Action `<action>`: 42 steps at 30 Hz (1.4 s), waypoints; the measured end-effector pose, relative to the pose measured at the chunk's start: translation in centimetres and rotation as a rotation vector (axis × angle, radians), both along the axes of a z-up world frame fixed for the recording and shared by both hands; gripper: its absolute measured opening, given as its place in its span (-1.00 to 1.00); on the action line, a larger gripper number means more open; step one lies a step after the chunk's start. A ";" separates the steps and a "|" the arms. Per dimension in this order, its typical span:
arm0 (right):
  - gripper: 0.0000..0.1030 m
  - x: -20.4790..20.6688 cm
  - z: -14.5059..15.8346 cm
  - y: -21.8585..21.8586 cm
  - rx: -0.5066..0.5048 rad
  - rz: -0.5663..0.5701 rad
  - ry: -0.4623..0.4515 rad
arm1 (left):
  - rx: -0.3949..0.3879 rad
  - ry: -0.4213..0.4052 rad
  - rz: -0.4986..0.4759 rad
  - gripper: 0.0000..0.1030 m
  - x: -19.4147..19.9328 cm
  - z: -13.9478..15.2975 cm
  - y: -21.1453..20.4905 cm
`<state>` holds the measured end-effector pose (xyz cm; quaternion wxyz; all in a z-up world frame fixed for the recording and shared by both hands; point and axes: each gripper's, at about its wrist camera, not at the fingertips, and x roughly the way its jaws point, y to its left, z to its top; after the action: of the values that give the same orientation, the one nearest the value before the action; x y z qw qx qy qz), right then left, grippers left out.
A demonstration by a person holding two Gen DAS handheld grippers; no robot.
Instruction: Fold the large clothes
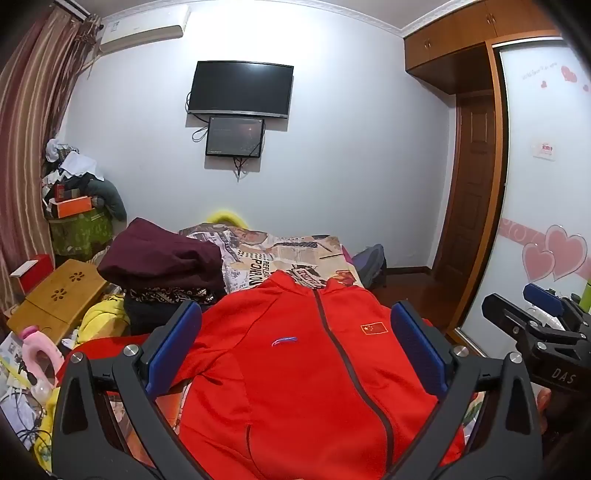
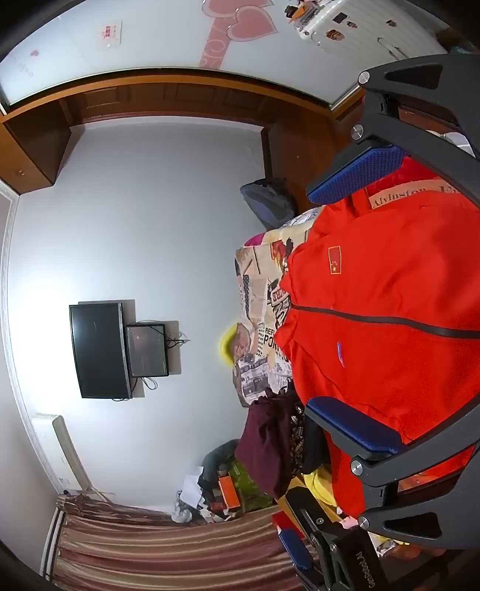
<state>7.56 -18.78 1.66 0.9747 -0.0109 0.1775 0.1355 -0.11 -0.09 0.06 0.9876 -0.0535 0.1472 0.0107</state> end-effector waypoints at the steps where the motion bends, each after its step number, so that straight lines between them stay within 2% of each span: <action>1: 1.00 0.0 0.0 0.0 -0.002 0.000 0.000 | 0.004 -0.001 -0.001 0.99 0.0 0.0 0.0; 7: 1.00 0.1 0.2 -0.3 0.012 -0.004 -0.001 | 0.024 0.001 -0.011 0.99 -0.2 0.3 -0.5; 8: 1.00 -0.1 -0.1 0.2 0.007 0.000 0.001 | -0.003 0.013 -0.007 0.99 0.0 0.3 -0.5; 21: 1.00 -0.1 -0.6 0.7 0.004 0.007 0.011 | 0.027 0.009 -0.013 0.99 0.1 -0.3 -0.5; 42: 1.00 0.1 -0.5 0.6 0.007 0.007 0.015 | 0.033 0.005 -0.004 0.99 0.1 -0.1 -0.9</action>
<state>7.62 -18.15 1.17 0.9729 -0.0073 0.1843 0.1395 0.01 -0.95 -0.08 0.9880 -0.0370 0.1497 0.0112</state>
